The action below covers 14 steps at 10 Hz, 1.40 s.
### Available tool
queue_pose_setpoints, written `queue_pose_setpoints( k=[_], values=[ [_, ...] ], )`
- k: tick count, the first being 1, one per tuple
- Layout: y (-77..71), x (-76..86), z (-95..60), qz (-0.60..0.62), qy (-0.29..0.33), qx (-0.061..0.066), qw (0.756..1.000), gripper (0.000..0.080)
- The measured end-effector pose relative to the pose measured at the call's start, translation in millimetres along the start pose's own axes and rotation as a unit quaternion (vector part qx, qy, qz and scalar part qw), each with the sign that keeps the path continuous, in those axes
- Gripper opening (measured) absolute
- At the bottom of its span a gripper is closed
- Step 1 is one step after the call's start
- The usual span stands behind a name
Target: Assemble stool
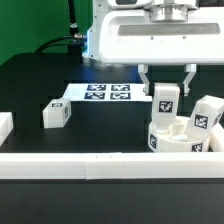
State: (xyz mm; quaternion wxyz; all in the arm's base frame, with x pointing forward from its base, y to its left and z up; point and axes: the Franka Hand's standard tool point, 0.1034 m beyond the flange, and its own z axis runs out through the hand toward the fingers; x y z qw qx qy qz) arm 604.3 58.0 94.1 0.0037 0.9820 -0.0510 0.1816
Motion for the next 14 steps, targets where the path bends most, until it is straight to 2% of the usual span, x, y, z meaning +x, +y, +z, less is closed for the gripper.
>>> queue_pose_setpoints(
  k=[4, 9, 10, 11, 12, 13, 14],
  values=[
    [-2.0, -5.8, 9.5, -0.005, 0.009, -0.002, 1.000, 0.0337],
    [-0.9, -2.7, 10.0, -0.011, 0.044, -0.003, 0.999, 0.0337],
    [-0.9, -2.8, 10.1, -0.011, 0.044, -0.003, 0.999, 0.0422],
    [-0.5, -2.6, 9.9, -0.011, 0.044, -0.003, 0.999, 0.0422],
    [2.3, -0.7, 8.0, -0.012, 0.043, -0.004, 0.999, 0.0597],
    [4.4, 2.0, 4.3, -0.010, 0.042, -0.003, 0.999, 0.0597],
    [5.0, 4.6, 0.9, -0.011, 0.043, -0.002, 0.999, 0.0638]
  ],
)
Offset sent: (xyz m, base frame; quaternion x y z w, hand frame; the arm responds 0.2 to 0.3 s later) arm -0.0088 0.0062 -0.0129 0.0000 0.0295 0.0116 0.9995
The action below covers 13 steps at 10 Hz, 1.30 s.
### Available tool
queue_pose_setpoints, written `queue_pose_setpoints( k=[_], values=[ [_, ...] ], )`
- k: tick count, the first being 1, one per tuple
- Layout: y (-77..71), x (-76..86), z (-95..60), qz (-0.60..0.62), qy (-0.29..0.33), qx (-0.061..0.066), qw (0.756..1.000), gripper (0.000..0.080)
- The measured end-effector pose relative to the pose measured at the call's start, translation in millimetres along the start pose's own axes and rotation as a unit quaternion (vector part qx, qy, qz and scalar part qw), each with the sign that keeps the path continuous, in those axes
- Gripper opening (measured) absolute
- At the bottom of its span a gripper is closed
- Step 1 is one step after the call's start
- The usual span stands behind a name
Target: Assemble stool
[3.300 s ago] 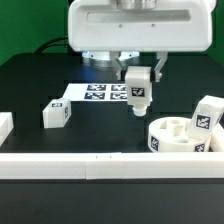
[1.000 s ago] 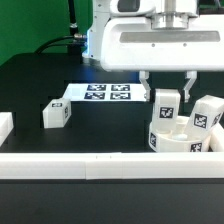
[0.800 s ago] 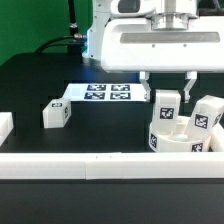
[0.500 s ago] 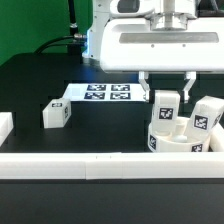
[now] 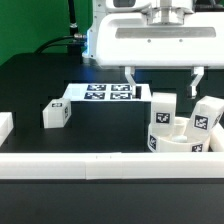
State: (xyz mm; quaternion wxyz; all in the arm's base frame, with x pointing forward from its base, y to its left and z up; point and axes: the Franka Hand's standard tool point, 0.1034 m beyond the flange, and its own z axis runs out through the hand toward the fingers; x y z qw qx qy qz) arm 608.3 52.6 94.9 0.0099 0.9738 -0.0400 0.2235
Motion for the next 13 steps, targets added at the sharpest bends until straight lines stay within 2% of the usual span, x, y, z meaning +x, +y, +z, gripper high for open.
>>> queue_pose_setpoints(
  k=[3, 7, 9, 10, 12, 13],
  values=[
    [5.4, 8.2, -7.7, -0.008, 0.002, 0.001, 1.000, 0.0649],
    [6.0, 2.9, -2.2, -0.008, -0.015, 0.000, 1.000, 0.0649],
    [3.9, -4.9, 1.2, -0.004, -0.098, 0.003, 0.995, 0.0649],
    [2.3, 0.2, 1.1, -0.002, -0.128, 0.005, 0.992, 0.0649],
    [-0.4, -1.6, 3.9, -0.001, -0.205, 0.006, 0.979, 0.0649],
    [-0.5, 3.8, 6.8, -0.001, -0.207, 0.006, 0.978, 0.0649]
  ],
)
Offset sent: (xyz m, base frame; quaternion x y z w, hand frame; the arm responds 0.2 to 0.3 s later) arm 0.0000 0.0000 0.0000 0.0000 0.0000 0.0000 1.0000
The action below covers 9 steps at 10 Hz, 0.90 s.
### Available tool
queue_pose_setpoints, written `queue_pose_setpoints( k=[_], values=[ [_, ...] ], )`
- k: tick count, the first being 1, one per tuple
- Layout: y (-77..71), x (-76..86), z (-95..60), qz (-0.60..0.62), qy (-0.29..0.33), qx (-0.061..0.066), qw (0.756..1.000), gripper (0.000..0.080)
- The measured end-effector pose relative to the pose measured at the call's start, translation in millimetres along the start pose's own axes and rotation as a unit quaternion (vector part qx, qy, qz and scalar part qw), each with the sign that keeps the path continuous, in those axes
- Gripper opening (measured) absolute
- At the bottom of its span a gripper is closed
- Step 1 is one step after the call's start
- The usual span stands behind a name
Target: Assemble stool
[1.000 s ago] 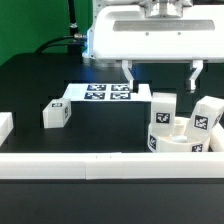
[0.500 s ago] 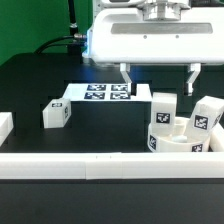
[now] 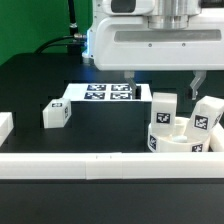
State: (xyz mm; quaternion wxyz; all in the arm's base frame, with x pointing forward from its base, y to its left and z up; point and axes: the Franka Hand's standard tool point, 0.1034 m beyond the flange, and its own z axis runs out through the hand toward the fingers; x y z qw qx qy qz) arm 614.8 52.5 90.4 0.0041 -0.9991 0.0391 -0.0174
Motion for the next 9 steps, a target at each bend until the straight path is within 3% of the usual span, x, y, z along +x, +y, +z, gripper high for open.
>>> queue_pose_setpoints(
  k=[2, 3, 4, 5, 9],
  values=[
    [1.4, -1.2, 2.7, 0.000, 0.002, -0.001, 1.000, 0.0649],
    [1.8, -2.3, 4.2, 0.001, 0.001, -0.001, 1.000, 0.0539],
    [0.7, -3.8, 5.2, 0.001, 0.000, -0.002, 1.000, 0.0539],
    [-1.2, -5.2, 6.0, 0.000, -0.001, -0.002, 1.000, 0.0359],
    [-3.1, -4.6, 5.9, 0.014, 0.003, -0.001, 1.000, 0.0335]
  ],
)
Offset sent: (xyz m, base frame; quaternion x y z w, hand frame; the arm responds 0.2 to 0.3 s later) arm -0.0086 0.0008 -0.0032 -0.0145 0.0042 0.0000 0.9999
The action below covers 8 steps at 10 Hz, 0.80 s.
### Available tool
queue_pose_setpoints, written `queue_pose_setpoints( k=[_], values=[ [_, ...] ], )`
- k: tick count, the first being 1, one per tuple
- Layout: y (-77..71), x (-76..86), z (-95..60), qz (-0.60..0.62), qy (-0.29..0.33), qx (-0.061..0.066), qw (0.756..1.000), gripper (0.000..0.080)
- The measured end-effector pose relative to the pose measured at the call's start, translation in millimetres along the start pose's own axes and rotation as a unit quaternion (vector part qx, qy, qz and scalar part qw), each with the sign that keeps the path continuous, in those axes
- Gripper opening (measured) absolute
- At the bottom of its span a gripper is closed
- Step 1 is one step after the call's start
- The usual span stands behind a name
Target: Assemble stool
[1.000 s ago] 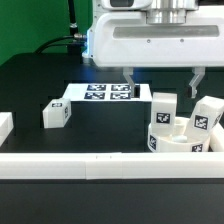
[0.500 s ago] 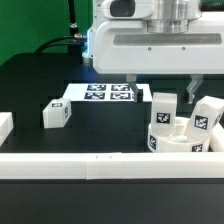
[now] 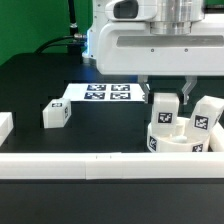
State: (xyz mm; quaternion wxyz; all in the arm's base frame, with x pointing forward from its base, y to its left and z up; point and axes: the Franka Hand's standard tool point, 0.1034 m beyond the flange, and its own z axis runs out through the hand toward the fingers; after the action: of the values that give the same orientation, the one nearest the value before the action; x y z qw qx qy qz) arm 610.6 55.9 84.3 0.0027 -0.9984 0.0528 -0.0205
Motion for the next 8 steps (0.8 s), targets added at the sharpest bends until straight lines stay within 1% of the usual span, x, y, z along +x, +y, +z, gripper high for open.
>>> queue_pose_setpoints(
  k=[3, 4, 5, 7, 8],
  values=[
    [-0.2, -0.1, 0.1, 0.080, 0.000, 0.001, 0.997, 0.0335],
    [-0.5, -0.2, 0.6, 0.148, 0.004, 0.007, 0.989, 0.0335],
    [-1.0, -1.4, 0.8, 0.211, 0.007, 0.011, 0.977, 0.0337],
    [-6.7, -3.4, 1.4, 0.316, 0.009, 0.014, 0.949, 0.0337],
    [-11.4, -4.7, 2.0, 0.387, 0.005, 0.023, 0.922, 0.0337]
  ],
)
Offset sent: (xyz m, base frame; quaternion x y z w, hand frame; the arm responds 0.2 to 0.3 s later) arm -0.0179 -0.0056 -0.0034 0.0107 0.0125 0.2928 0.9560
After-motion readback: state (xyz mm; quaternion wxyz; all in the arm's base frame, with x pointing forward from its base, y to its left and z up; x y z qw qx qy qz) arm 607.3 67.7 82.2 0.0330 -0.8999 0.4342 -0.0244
